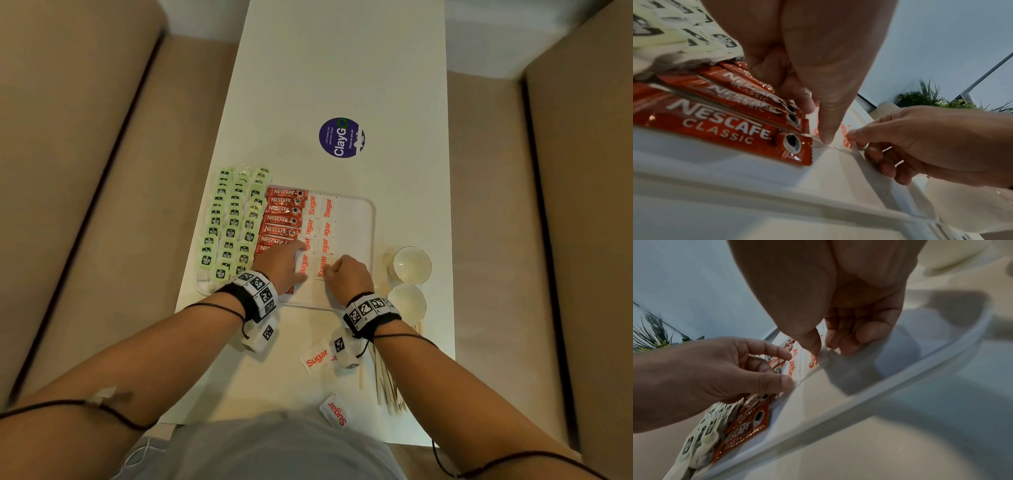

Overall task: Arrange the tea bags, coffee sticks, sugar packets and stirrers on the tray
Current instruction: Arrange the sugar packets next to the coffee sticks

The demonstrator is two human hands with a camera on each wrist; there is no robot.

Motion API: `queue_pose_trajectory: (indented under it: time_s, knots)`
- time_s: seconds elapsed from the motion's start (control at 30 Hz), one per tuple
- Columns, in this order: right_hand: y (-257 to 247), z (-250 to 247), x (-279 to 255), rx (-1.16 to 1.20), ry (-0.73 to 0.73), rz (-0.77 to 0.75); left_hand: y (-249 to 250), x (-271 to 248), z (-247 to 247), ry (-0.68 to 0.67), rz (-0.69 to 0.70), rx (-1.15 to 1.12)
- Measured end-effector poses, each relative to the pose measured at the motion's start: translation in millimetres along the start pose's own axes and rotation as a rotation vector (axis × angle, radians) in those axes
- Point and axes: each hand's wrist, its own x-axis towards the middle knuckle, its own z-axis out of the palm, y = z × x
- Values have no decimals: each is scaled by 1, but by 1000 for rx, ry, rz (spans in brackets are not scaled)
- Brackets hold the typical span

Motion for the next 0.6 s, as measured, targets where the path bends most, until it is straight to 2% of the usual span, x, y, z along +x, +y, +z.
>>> queue_pose_trajectory:
  time_s: [0.3,0.6]
  knots:
    - [19,-10,-32,-4,-88,-208,-29,-44,1,-12,-56,-56]
    - [63,-13,-76,-93,-139,-292,-30,-89,24,-112,3,4]
